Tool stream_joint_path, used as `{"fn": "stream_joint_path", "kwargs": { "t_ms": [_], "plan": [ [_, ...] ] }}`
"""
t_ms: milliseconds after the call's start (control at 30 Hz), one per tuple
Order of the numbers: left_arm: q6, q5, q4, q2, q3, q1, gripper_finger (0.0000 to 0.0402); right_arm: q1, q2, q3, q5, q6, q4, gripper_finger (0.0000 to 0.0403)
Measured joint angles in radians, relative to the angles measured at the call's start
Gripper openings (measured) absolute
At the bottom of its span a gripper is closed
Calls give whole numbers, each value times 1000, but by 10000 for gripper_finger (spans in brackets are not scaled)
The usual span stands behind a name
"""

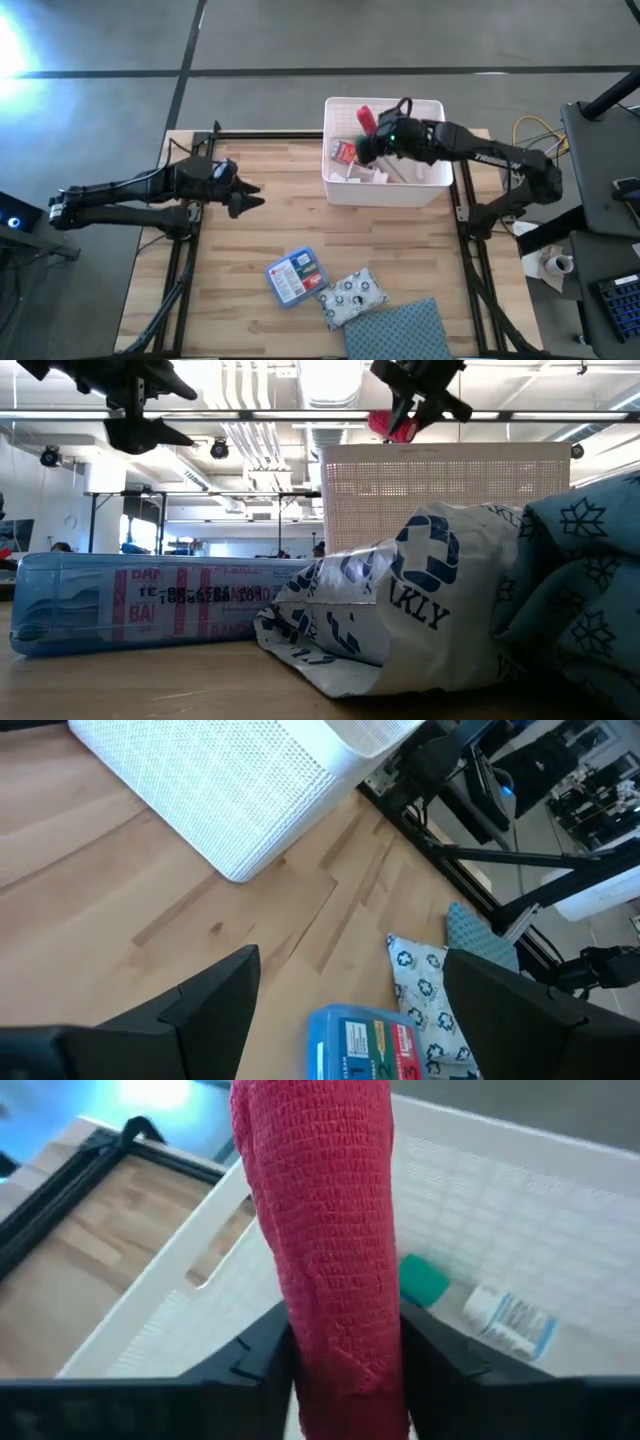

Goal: Pick & place medical supplies in basket/bin
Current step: Put the red bandage into the white bin, then put the white mailer bag into the white bin

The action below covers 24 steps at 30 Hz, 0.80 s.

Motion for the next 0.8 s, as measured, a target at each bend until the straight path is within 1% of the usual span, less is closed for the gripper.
{"fn": "stream_joint_path", "kwargs": {
  "t_ms": [67,200,267,367,433,500,600,667,733,800],
  "plan": [
    [0,0,0,13,14,0,293,-36,6,0,-53,-14,1,166],
    [0,0,0,30,40,0,293,-47,5,-1,-48,-79,0,223],
    [0,0,2,32,48,0,293,-32,-2,0,-48,-117,1,246],
    [0,1,-1,32,51,0,293,20,-14,0,-57,-202,2,273],
    [0,2,-10,32,50,0,293,85,-30,0,-58,-267,1,286],
    [0,4,-47,32,49,-1,293,160,-47,4,-58,-298,0,293],
    [0,9,-97,41,49,-1,293,276,-55,4,-62,-288,-3,297],
    [0,32,-107,49,43,0,293,346,-55,4,-61,-266,-10,296],
    [0,63,-107,63,37,0,293,405,-52,4,-61,-171,-11,293],
    [10,81,-106,86,36,0,293,448,-40,4,-74,-22,-19,290]
  ]
}}
